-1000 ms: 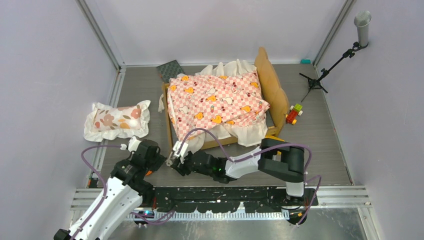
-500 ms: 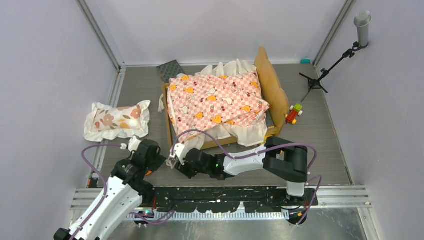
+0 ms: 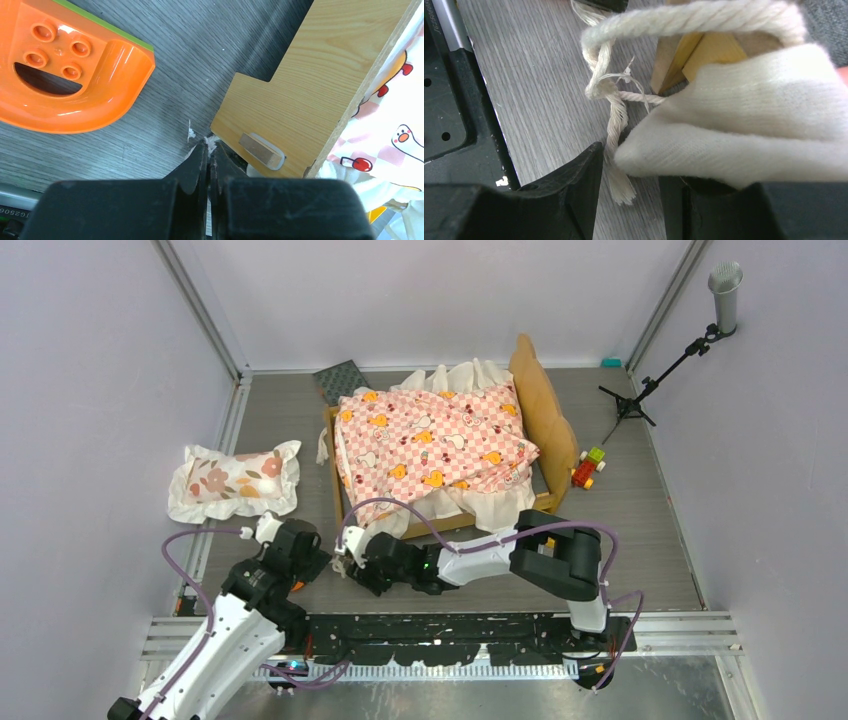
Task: Set up the pet bed
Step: Tie the ropes to the bed frame.
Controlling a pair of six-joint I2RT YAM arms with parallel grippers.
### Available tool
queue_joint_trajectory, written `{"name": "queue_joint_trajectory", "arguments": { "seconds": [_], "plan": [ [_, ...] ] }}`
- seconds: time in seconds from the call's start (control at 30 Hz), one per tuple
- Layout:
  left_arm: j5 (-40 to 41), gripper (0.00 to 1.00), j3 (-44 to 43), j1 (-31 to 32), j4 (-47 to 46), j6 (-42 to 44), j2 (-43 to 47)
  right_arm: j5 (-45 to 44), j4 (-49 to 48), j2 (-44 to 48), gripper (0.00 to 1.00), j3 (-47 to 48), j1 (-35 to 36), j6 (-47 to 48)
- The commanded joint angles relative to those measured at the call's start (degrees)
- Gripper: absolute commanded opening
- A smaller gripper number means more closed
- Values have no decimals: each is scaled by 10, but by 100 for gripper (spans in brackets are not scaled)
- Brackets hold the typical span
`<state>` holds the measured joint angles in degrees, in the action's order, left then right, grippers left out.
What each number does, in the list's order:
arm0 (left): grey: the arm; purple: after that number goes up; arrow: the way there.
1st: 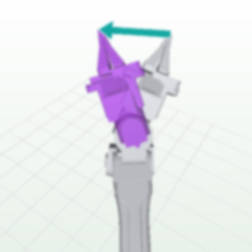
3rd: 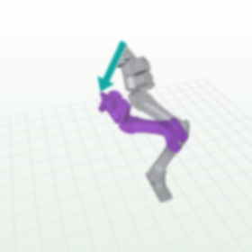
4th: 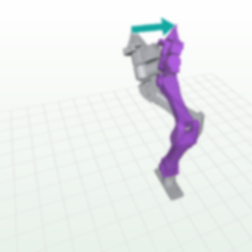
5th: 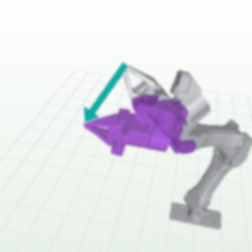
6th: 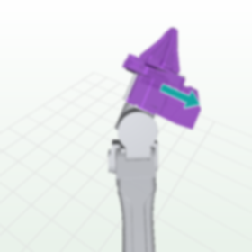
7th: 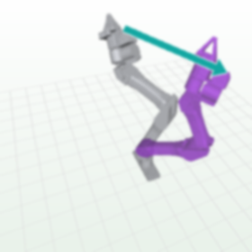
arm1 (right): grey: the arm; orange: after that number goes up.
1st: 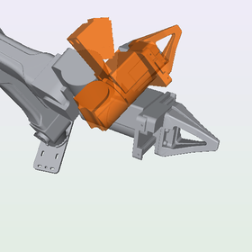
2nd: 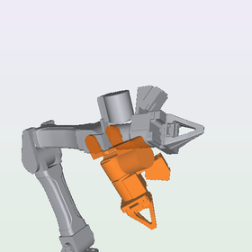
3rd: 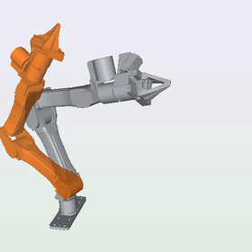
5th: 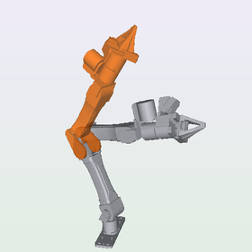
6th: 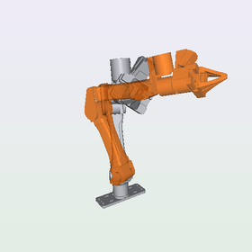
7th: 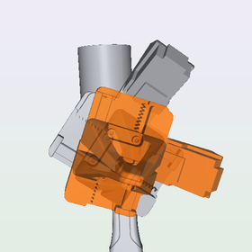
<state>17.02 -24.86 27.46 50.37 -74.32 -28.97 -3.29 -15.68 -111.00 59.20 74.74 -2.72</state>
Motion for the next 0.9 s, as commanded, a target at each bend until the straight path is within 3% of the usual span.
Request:
{"name": "queue_joint_trajectory", "arguments": {
  "seconds": [0.0,0.1,0.23,0.53,0.7,0.87],
  "plan": [
    [24,0,-2,-1,-11,8,8,25,11,-12,48,14,0,5],
    [25,0,-2,-1,-9,8,8,23,15,-13,46,7,4,7],
    [25,0,-1,-1,-9,7,8,7,41,-15,36,9,12,15],
    [24,0,-2,0,-6,7,8,-18,38,7,2,-15,15,-34],
    [24,0,-8,-1,-3,10,12,-55,23,67,1,-74,14,-82],
    [24,0,-17,-1,2,16,15,-144,93,102,1,-84,14,-149]
  ]
}}
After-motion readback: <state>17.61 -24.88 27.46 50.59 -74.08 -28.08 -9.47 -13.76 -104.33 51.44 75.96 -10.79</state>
